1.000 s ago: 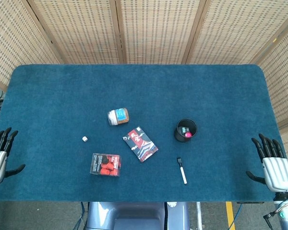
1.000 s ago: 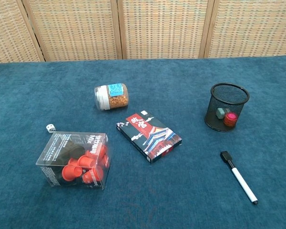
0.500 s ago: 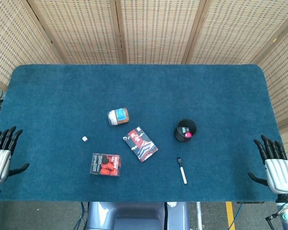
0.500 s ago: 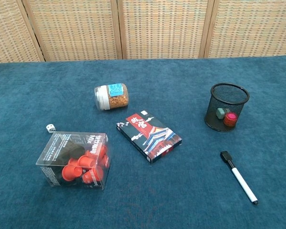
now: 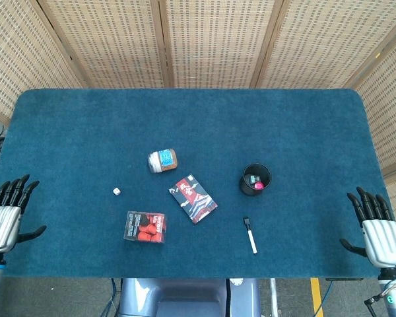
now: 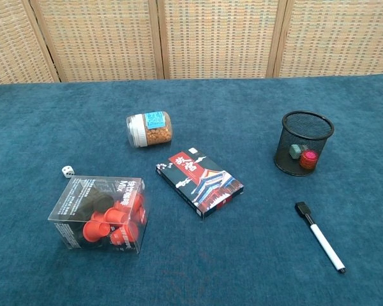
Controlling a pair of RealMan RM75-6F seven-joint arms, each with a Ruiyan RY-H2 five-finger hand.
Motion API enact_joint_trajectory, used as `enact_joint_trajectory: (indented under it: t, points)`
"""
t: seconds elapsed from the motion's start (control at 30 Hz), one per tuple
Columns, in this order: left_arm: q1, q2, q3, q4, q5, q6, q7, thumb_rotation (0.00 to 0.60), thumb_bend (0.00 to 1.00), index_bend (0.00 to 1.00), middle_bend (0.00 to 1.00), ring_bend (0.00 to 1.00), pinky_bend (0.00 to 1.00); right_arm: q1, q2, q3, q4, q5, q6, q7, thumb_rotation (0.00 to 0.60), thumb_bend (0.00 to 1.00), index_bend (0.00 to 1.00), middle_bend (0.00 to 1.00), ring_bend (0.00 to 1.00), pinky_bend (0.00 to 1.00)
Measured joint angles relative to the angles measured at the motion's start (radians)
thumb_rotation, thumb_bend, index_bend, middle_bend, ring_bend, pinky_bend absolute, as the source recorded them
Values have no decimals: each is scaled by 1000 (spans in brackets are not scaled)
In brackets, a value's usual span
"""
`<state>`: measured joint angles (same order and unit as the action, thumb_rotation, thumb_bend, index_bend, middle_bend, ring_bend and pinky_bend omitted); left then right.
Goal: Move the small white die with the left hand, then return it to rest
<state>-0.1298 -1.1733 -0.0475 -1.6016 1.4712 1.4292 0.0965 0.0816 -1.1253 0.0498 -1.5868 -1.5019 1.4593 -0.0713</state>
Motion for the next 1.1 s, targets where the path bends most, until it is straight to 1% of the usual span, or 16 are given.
enact_joint_trajectory:
  t: [0.13, 0.33, 0.43, 0.57, 0.67, 0.77, 0.87, 1.1]
  points:
    - [-15, 21, 0, -22, 3, -28, -16, 600, 191, 143, 0, 0, 0, -1, 1, 1, 0, 0, 3, 8, 600, 156, 47, 0, 0, 0]
    - [-65, 94, -5, -63, 7, -113, -38, 600, 213, 180, 0, 0, 0, -2, 3, 3, 1, -4, 10, 19, 600, 156, 47, 0, 0, 0]
    - [-96, 124, -5, -76, 8, -172, -55, 600, 238, 229, 0, 0, 0, -3, 4, 3, 2, -4, 11, 25, 600, 156, 47, 0, 0, 0]
    - [-154, 160, -8, -84, 2, -277, -81, 600, 258, 284, 0, 0, 0, -3, 5, 4, 2, -2, 9, 28, 600, 156, 47, 0, 0, 0]
    - [-202, 170, -11, -77, -6, -351, -83, 600, 290, 313, 0, 0, 0, -4, 5, 4, 1, -5, 13, 29, 600, 156, 47, 0, 0, 0]
    - [-248, 163, -17, -56, -20, -415, -73, 600, 321, 335, 0, 0, 0, -4, 6, 4, -1, -8, 15, 31, 600, 156, 47, 0, 0, 0]
    - [-291, 137, -24, -13, -37, -467, -53, 600, 358, 351, 0, 0, 0, -5, 5, 4, 1, -7, 15, 34, 600, 156, 47, 0, 0, 0]
    - [-379, 44, -40, 99, -69, -558, 4, 600, 369, 351, 0, 0, 0, -5, 4, 8, 10, 1, 14, 46, 600, 156, 47, 0, 0, 0]
